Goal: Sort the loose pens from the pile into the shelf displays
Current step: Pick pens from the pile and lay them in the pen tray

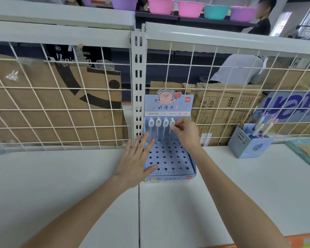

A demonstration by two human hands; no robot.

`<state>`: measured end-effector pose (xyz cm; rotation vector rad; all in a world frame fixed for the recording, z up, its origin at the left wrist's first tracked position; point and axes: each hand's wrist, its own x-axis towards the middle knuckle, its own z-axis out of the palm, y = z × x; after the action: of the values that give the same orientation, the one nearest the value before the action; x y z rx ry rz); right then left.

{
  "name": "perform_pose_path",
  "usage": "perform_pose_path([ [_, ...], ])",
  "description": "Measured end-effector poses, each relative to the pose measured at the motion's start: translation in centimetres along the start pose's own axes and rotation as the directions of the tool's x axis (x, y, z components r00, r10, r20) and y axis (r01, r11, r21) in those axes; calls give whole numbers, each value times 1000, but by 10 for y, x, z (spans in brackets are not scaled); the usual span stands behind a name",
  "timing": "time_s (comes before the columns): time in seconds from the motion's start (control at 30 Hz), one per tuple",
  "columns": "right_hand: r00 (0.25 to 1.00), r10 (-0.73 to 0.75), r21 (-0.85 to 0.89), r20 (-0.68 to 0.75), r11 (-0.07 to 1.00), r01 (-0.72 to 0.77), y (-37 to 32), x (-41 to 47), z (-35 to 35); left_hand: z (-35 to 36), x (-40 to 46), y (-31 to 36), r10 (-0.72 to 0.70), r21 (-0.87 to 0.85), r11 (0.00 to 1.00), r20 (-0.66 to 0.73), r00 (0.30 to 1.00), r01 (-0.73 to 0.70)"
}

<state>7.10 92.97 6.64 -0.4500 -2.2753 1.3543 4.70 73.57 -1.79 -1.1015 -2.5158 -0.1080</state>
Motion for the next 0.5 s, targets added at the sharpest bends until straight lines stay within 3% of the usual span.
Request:
perform_pose_path([
  [0.4, 998, 44, 4, -38, 999, -44, -1, -8, 4, -12, -1, 2, -45, -16, 999, 147, 988, 48],
  [0.5, 997, 51, 42, -65, 998, -49, -3, -23, 5, -22, -5, 5, -38, -94, 994, 126, 991, 50],
])
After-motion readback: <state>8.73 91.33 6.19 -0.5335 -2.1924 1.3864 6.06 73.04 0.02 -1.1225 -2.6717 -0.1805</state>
